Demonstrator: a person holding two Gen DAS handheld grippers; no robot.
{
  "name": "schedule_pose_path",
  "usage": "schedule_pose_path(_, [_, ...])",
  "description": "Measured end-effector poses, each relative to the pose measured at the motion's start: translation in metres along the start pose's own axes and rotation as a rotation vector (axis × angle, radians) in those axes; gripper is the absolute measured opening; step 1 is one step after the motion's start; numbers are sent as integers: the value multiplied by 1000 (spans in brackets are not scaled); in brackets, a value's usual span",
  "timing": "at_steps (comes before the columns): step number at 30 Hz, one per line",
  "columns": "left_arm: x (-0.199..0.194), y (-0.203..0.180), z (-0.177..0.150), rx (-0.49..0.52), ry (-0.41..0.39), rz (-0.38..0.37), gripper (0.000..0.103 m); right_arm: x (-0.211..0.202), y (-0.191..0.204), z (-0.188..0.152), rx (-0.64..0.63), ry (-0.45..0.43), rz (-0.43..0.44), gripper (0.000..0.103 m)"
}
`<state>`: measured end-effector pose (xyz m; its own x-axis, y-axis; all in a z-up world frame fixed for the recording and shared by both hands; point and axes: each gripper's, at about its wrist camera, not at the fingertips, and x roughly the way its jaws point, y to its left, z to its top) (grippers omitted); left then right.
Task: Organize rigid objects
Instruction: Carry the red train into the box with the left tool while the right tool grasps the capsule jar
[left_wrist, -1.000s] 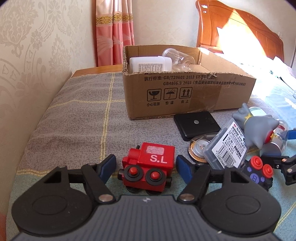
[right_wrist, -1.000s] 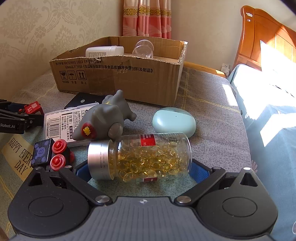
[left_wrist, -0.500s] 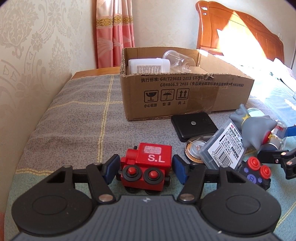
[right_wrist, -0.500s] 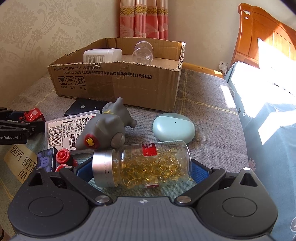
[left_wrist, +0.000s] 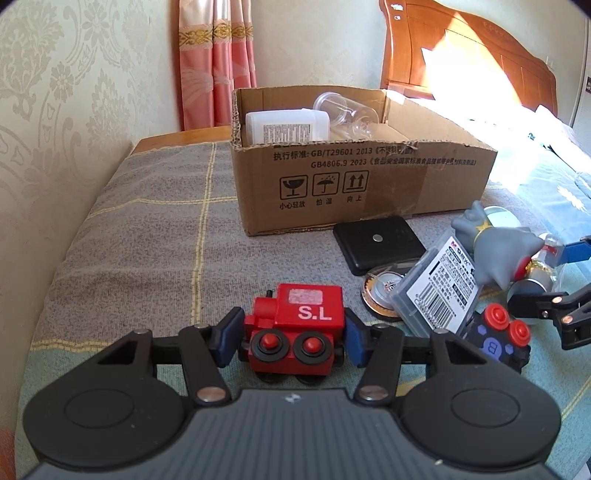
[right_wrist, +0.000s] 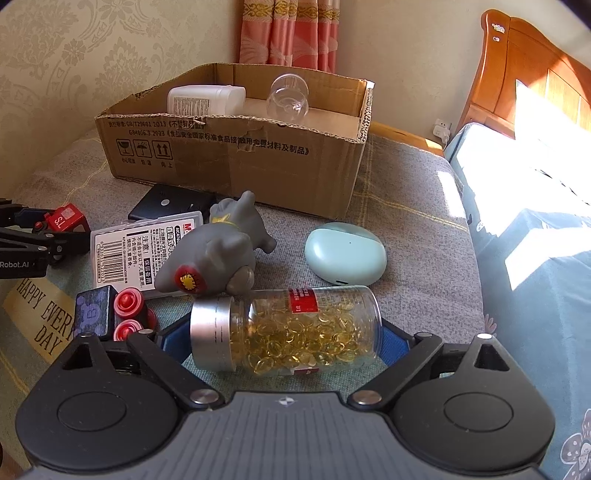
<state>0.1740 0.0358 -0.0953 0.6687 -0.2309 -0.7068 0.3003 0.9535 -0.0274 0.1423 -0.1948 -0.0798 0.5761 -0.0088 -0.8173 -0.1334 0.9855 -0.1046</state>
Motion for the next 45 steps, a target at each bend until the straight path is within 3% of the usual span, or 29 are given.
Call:
schedule_pose_path(12, [-17, -1, 8, 3, 7, -4, 55, -20, -5, -1, -51, 21, 12, 96])
schedule_pose_path(22, [-38, -8, 28, 24, -10, -25, 55, -45, -10, 14, -103, -22, 19, 96])
schedule_pose_path(31, [-42, -20, 86, 52, -114, -14, 55, -61, -12, 50, -160, -120, 38, 96])
schedule_pose_path(42, [-6, -25, 144, 86, -171, 15, 56, -63, -12, 87, -196, -197, 41, 96])
schedule_pose_path(44, [0, -25, 146, 78, -179, 33, 72, -63, -10, 92, -204, -205, 39, 96])
schedule_pose_path(45, [1, -24, 145, 73, -183, 38, 95, -63, -10, 94, -206, -209, 39, 96])
